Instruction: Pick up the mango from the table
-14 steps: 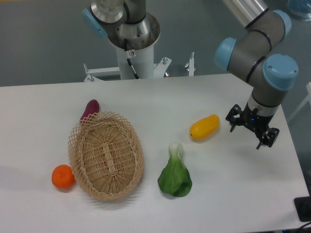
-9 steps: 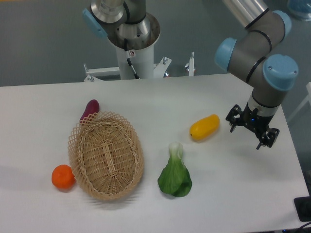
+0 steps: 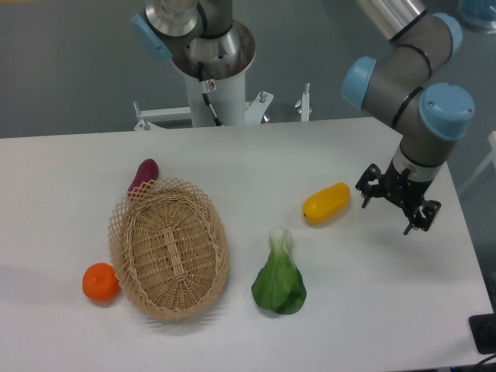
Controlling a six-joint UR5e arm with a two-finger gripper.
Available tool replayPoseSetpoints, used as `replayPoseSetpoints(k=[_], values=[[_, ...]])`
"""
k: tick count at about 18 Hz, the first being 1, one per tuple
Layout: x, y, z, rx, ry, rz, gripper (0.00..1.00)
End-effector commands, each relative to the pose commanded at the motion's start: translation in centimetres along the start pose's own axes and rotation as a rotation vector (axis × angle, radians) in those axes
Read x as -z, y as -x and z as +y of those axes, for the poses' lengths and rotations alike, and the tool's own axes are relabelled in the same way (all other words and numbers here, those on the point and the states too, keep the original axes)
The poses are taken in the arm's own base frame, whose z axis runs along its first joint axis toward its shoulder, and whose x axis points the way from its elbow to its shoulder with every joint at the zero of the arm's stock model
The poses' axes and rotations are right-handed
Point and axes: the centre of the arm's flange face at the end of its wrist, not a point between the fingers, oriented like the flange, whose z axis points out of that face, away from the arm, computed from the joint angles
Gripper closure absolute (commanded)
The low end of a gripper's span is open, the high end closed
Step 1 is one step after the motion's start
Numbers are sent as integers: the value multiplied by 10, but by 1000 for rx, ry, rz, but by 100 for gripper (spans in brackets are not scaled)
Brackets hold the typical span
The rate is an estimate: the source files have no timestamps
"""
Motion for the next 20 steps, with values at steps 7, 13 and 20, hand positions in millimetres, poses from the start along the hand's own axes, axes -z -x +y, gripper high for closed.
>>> replayPoseSetpoints(k=[7,13,20], values=[[-16,-25,2,-4,8,46,0],[-38,-44,3,-11,17,98,0],[-51,-64,7,-46,39,137,0]])
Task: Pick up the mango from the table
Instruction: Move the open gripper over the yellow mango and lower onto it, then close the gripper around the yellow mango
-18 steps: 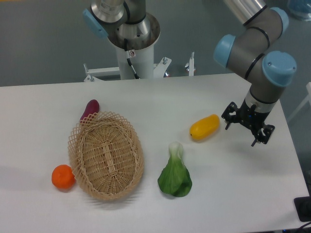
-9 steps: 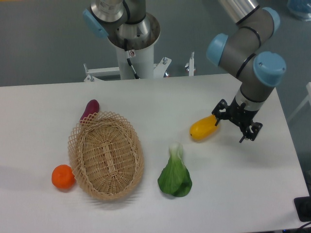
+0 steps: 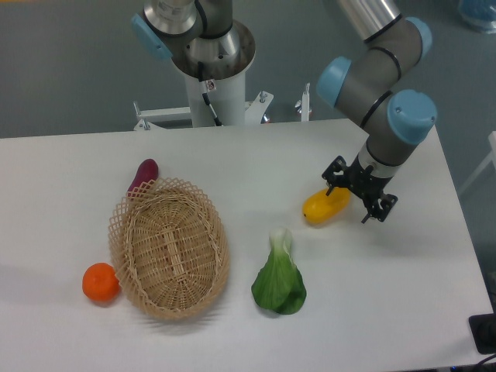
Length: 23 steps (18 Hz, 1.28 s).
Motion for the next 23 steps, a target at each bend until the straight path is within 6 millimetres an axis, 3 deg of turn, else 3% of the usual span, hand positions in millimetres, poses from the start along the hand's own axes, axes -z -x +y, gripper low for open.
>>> replayPoseSetpoints(k=[12,21,22,23], values=[[-27,-18,-8,-13,4,53,0],[-46,-23,-12,-21,8,-5,0],[-47,-23,-11,-21,11,-3,3],[-47,-23,-11,-21,18,-4,16]])
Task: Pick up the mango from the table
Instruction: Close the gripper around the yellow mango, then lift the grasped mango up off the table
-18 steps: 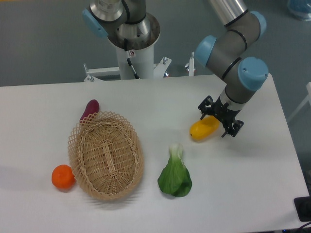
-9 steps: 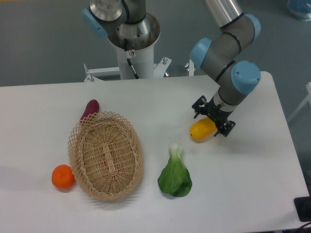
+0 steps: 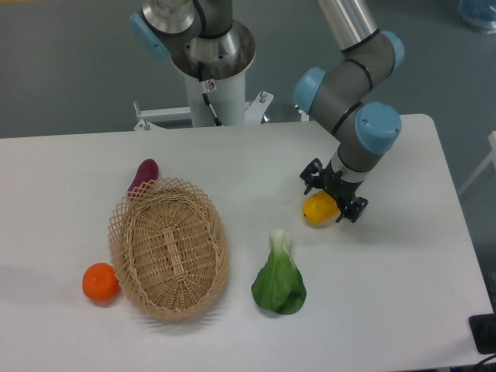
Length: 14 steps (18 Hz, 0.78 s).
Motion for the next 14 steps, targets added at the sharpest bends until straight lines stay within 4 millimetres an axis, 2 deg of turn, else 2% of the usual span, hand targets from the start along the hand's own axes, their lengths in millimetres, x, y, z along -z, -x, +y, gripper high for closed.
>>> replayPoseSetpoints(k=[1,2,3,4,7,14], values=[[0,0,1,0,6,0,32],[0,0,1,0,15,0,43],[0,0,2,0,25,-1,53],[1,0,2,-2,28,-2,57],[10,4,1,-2,32,-18,57],[46,18,0,-10,29,-63,57]])
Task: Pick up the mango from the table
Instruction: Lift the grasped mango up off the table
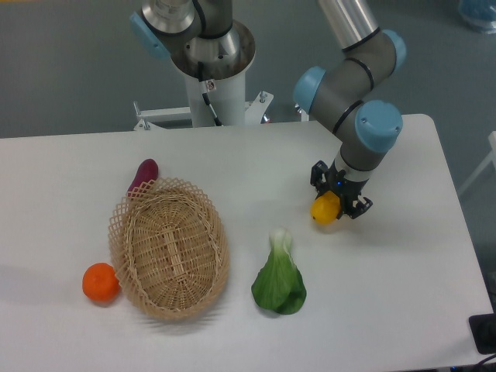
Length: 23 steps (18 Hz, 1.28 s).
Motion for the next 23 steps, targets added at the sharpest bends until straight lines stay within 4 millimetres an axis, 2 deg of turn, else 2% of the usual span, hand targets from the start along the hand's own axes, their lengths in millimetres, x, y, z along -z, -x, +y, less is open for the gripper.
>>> replayPoseSetpoints(k=[7,11,17,23], values=[[62,32,-1,21,-6,10,57],[88,43,13,43,-3,-38,60],[117,54,16,42,-1,-45,60],[119,62,17,34,-4,-70,58]])
